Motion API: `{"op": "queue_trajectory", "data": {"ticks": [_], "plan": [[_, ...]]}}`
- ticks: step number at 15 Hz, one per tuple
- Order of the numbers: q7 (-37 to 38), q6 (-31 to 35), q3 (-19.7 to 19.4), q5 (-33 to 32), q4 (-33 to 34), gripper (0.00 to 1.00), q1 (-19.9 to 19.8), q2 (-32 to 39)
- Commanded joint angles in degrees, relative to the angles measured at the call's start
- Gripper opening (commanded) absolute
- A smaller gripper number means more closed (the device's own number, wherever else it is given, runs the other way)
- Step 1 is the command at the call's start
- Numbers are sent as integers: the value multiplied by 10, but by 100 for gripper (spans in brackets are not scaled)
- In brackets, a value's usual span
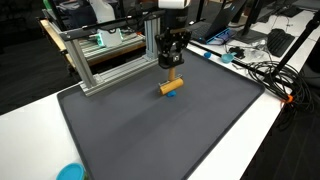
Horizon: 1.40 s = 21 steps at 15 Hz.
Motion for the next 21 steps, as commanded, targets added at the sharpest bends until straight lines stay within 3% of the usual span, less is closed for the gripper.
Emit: {"op": "queue_trajectory", "data": {"ticks": [1,6,15,21], "plan": [[-1,1,-7,3,3,22,6,4],[7,28,-11,1,12,22,7,23],[7,-17,-18,-20,10,22,15,30],[12,-12,-19,-23,12,22,17,45]]}}
